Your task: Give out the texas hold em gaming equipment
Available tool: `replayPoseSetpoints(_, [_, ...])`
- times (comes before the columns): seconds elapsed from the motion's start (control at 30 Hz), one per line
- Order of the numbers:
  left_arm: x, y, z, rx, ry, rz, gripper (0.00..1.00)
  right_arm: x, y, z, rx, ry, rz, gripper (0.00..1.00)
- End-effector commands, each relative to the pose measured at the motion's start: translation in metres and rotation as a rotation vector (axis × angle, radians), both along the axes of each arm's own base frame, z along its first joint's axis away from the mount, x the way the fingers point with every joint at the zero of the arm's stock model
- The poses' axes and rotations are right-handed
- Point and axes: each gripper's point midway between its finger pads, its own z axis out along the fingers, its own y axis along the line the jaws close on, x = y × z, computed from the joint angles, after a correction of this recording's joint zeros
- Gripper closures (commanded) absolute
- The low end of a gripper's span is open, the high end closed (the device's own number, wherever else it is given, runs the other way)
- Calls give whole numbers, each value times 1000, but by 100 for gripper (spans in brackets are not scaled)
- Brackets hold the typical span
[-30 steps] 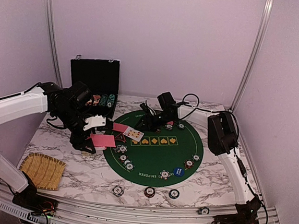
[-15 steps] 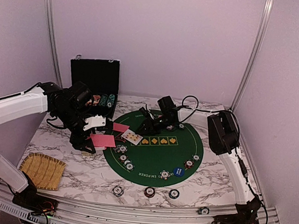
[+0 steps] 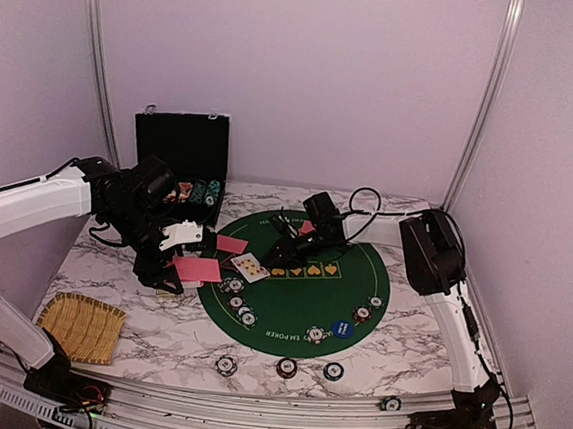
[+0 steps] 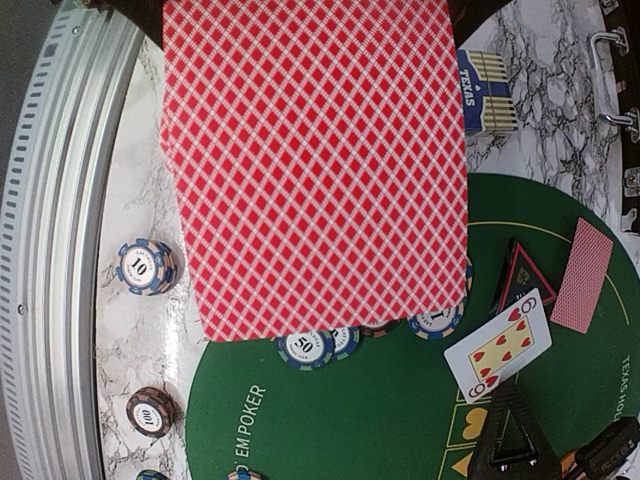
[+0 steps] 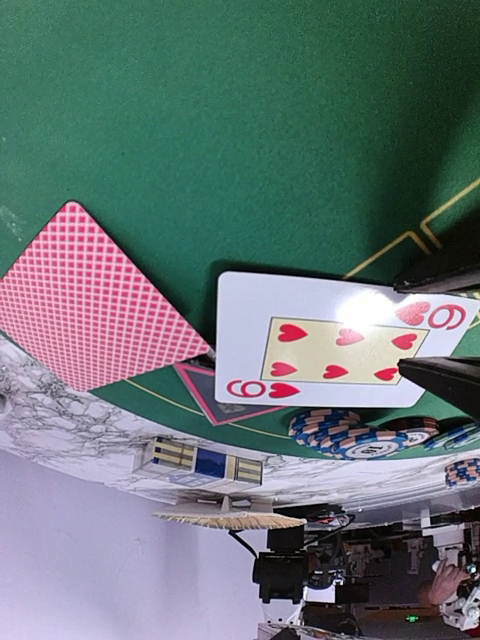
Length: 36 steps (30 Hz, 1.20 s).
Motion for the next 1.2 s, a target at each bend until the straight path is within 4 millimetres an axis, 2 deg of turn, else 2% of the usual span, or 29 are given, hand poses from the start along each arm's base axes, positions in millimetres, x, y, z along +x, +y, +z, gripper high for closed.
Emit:
replayPoseSetpoints(0.0, [-3, 3, 10, -7, -10, -2, 100, -16, 11, 1, 3, 43, 5, 77])
replayPoseSetpoints(0.2, [-4, 5, 10, -2, -18, -6, 100, -22, 17, -6, 9, 83, -13, 79])
replayPoseSetpoints(0.4, [-4, 6, 9, -2, -17, -5, 100, -28, 23, 9, 88, 124, -30, 86])
replayPoseSetpoints(0.73, [-4, 5, 11, -7, -21, -6, 100, -41, 47, 21, 104, 122, -1, 85])
replayPoseSetpoints(0.83, [-5, 6, 10, -5, -17, -6, 100, -40, 45, 24, 92, 114, -11, 71])
replayPoseSetpoints(0.97, [-6, 6, 9, -6, -12, -8, 100, -31, 36, 40, 87, 63, -41, 58])
replayPoseSetpoints(1.17, [-7, 7, 9, -9, -13, -9, 100, -6, 12, 66, 106, 0, -87, 52])
